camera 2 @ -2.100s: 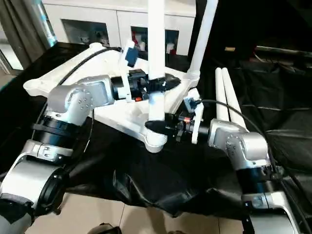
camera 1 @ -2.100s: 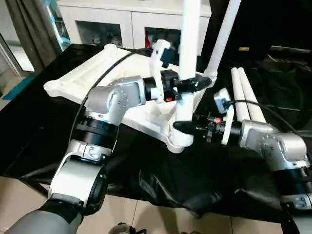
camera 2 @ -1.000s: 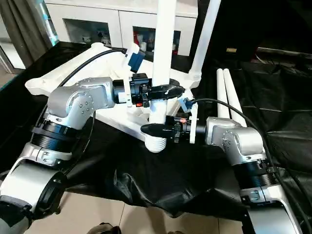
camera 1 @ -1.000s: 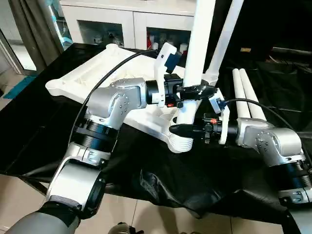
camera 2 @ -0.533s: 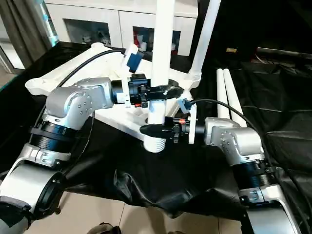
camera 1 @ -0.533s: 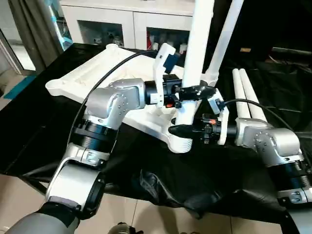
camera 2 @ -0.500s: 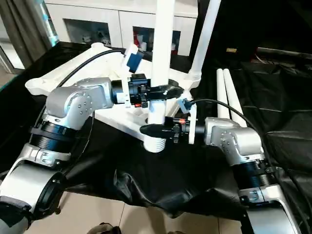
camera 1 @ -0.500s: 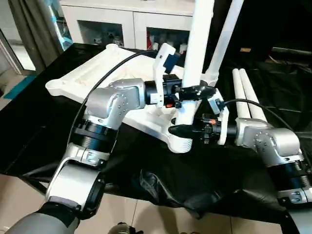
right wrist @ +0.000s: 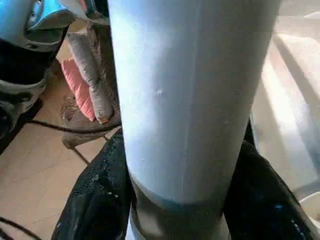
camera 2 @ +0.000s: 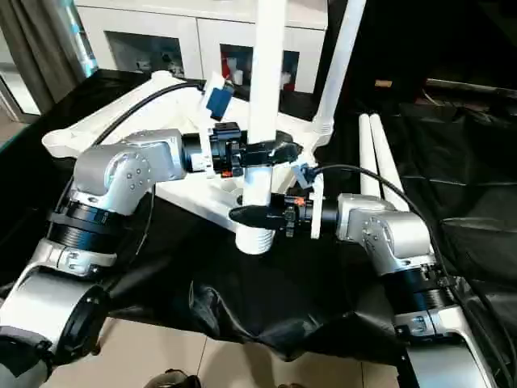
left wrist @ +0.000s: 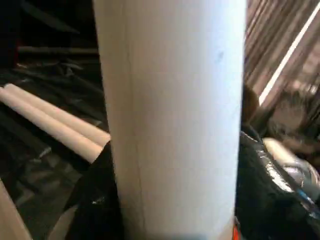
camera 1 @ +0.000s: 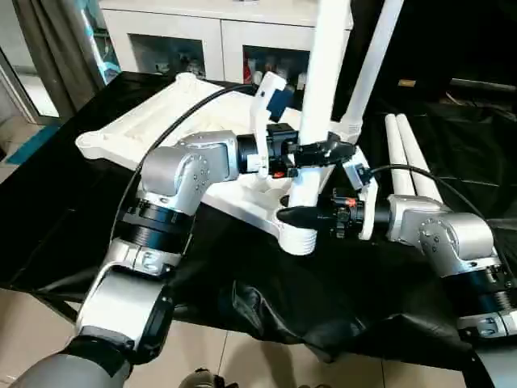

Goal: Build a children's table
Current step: Pick table leg

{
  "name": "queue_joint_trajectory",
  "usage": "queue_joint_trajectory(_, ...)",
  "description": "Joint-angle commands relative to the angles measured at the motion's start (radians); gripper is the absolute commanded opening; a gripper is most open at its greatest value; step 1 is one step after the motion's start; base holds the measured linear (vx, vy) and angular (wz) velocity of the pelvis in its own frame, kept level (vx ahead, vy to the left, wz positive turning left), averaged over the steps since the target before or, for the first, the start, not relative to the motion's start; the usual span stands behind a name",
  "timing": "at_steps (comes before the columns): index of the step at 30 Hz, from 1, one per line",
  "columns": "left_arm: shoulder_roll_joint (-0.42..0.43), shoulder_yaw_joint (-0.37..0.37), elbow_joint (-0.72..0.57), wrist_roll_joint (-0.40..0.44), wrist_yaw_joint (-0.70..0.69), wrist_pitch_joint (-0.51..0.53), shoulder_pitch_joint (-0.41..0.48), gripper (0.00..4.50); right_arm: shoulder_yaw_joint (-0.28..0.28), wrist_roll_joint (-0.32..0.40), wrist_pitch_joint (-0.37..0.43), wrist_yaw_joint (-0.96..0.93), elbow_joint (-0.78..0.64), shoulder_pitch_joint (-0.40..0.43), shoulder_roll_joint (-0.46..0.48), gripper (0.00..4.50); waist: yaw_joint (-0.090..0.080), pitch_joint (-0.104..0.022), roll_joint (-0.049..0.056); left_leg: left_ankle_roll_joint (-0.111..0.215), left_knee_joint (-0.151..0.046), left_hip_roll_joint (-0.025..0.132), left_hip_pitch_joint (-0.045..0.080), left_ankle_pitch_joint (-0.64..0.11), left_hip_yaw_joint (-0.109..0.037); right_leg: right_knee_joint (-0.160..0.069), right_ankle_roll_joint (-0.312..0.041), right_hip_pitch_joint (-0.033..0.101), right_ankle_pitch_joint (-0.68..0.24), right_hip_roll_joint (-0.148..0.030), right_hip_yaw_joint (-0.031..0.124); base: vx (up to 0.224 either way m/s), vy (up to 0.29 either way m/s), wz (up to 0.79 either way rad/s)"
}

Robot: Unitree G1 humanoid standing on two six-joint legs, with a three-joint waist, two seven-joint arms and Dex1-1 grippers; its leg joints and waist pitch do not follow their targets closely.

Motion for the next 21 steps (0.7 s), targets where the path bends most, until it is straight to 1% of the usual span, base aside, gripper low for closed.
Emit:
queue_joint_trajectory(1, -0.001, 0.015, -0.001, -0.025, -0.002, -0.016, -0.038, 2.73, -0.002, -0.010, -0.004, -0.005, 0.000, -0.011, 0.000, 1.94, 0.003, -0.087, -0.022, 0.072, -0.056, 0.051, 0.029, -0.095, -0.026, -0.063, -0.259, 0.055, -0.112, -0.071, 0.038, 0.000, 0.000, 0.00)
queue_joint_trajectory(2, 0.000, 0.016, 0.000, -0.026, -0.004, -0.014, -0.039, 2.65, -0.001, -0.010, -0.004, -0.004, 0.000, -0.010, 0.000, 1.94, 0.003, -0.087, -0.022, 0.072, -0.056, 0.051, 0.029, -0.096, -0.026, -0.064, -0.259, 0.055, -0.114, -0.071, 0.038, 0.000, 0.000, 0.00)
queue_joint_trajectory(5, 0.003, 0.011, -0.003, -0.015, -0.001, -0.011, -0.033, 2.67, 0.002, -0.012, -0.007, -0.002, 0.001, -0.010, 0.000, 1.94, 0.002, -0.086, -0.023, 0.072, -0.056, 0.050, 0.028, -0.098, -0.026, -0.064, -0.252, 0.055, -0.123, -0.071, 0.039, 0.000, 0.000, 0.00)
queue_joint_trajectory(7, 0.001, 0.012, -0.005, -0.015, -0.002, -0.004, -0.028, 2.23, 0.003, -0.014, -0.009, -0.001, 0.002, -0.011, 0.000, 1.94, 0.002, -0.085, -0.023, 0.070, -0.056, 0.050, 0.029, -0.100, -0.025, -0.065, -0.251, 0.054, -0.129, -0.071, 0.039, 0.000, 0.000, 0.00)
queue_joint_trajectory(8, -0.003, 0.014, -0.006, -0.015, -0.002, 0.000, -0.025, 2.16, 0.004, -0.016, -0.011, 0.000, 0.005, -0.012, -0.001, 1.94, 0.002, -0.085, -0.024, 0.069, -0.056, 0.050, 0.029, -0.101, -0.025, -0.066, -0.251, 0.054, -0.133, -0.071, 0.039, 0.000, 0.000, 0.00)
queue_joint_trajectory(10, -0.005, 0.018, -0.001, -0.021, 0.002, 0.000, -0.025, 2.19, 0.004, -0.020, -0.014, 0.001, 0.007, -0.014, 0.000, 1.94, 0.002, -0.086, -0.024, 0.068, -0.056, 0.051, 0.028, -0.098, -0.026, -0.064, -0.251, 0.054, -0.130, -0.071, 0.039, 0.000, 0.000, 0.00)
queue_joint_trajectory(12, -0.005, 0.023, -0.001, -0.025, 0.006, -0.001, -0.028, 1.96, 0.006, -0.022, -0.017, 0.003, 0.008, -0.013, -0.001, 1.94, 0.002, -0.085, -0.023, 0.069, -0.056, 0.051, 0.029, -0.100, -0.026, -0.065, -0.251, 0.054, -0.131, -0.071, 0.038, 0.000, 0.000, 0.00)
queue_joint_trajectory(15, -0.004, 0.029, -0.002, -0.029, 0.006, -0.003, -0.031, 1.90, 0.008, -0.025, -0.020, 0.003, 0.006, -0.012, -0.002, 1.93, 0.002, -0.085, -0.022, 0.067, -0.056, 0.051, 0.030, -0.106, -0.026, -0.066, -0.250, 0.053, -0.139, -0.071, 0.039, 0.000, 0.000, 0.00)
queue_joint_trajectory(17, -0.004, 0.036, -0.001, -0.033, 0.007, -0.011, -0.034, 1.86, 0.011, -0.034, -0.037, 0.003, 0.005, -0.011, -0.004, 1.93, 0.002, -0.085, -0.022, 0.066, -0.056, 0.051, 0.029, -0.106, -0.026, -0.065, -0.249, 0.053, -0.137, -0.071, 0.039, 0.000, 0.000, 0.00)
queue_joint_trajectory(19, -0.010, 0.059, -0.004, -0.042, 0.020, -0.023, -0.037, 1.85, -0.001, -0.028, -0.039, -0.003, 0.015, -0.017, 0.004, 2.63, 0.001, -0.085, -0.022, 0.065, -0.056, 0.051, 0.030, -0.108, -0.026, -0.066, -0.250, 0.053, -0.138, -0.071, 0.039, 0.000, 0.000, 0.00)
queue_joint_trajectory(21, -0.011, 0.066, -0.007, -0.043, 0.025, -0.024, -0.037, 1.85, -0.008, -0.024, -0.035, -0.005, 0.021, -0.022, 0.005, 2.70, 0.000, -0.085, -0.023, 0.065, -0.056, 0.050, 0.030, -0.111, -0.026, -0.066, -0.252, 0.053, -0.139, -0.070, 0.039, 0.000, 0.000, 0.00)
